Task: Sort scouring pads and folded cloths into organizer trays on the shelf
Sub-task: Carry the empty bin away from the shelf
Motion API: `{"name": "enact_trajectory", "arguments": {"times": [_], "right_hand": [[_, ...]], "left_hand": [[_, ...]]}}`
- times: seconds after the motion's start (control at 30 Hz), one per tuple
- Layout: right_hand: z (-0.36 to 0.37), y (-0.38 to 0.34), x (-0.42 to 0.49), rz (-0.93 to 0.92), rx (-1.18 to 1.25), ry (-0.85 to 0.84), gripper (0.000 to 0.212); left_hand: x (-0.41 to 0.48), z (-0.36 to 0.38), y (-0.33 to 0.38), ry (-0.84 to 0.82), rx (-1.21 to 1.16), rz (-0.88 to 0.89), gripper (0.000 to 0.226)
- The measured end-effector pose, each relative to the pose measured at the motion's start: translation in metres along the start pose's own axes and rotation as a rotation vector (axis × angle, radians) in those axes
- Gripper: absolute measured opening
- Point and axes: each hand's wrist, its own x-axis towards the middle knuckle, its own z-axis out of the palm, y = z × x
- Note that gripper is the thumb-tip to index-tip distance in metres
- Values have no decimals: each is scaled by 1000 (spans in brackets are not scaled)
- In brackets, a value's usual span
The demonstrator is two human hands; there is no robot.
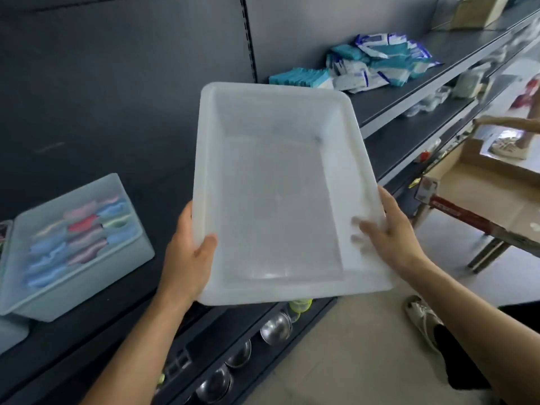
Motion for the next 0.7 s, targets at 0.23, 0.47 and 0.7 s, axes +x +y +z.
{"name": "enact_trajectory", "arguments": {"times": [0.23, 0.47, 0.7], "right_hand": [[-14, 36, -78, 31, 16, 188, 66], [-32, 87, -165, 183, -22, 283, 58], [-51, 133, -243, 374, -63, 369, 59]], "left_hand": [[-53, 24, -25, -63, -79, 79, 56], [-101, 54, -46, -244, -109, 74, 57], [-129, 96, -65, -472, -115, 38, 51]]}}
